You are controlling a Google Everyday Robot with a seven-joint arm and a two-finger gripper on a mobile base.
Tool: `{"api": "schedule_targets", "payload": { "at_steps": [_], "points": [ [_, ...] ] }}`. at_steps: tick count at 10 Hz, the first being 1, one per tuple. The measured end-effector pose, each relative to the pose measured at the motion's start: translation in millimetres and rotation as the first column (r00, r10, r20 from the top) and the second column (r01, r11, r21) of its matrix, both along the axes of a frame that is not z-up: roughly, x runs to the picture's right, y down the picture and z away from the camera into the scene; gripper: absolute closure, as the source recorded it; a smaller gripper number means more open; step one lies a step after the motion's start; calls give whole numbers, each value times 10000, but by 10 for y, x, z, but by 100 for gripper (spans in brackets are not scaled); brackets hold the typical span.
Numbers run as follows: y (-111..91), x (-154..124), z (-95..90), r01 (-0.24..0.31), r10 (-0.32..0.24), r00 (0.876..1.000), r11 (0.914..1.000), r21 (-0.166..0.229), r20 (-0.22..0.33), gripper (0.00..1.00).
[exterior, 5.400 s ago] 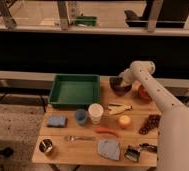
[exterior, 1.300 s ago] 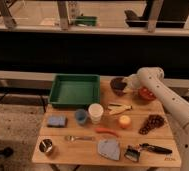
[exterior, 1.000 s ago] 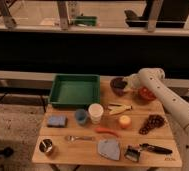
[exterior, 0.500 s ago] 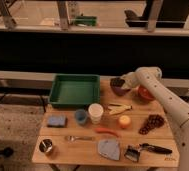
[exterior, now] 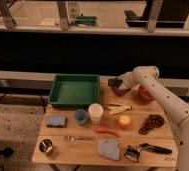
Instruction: Wipe purple bowl with eraser
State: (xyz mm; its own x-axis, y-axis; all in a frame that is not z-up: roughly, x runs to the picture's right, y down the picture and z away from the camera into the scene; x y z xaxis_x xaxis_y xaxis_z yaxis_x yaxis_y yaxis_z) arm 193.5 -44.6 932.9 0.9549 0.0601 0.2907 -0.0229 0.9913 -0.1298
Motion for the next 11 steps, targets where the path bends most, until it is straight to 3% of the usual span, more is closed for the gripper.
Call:
{"api": "schedule_targets", "payload": {
  "at_steps": [3,11],
  "points": [
    [8,35,-25,-297,297,9996,9995,-87,-10,22],
    [-73,62,-70,-772,776,9969,9967,267,-135,20]
  ]
}}
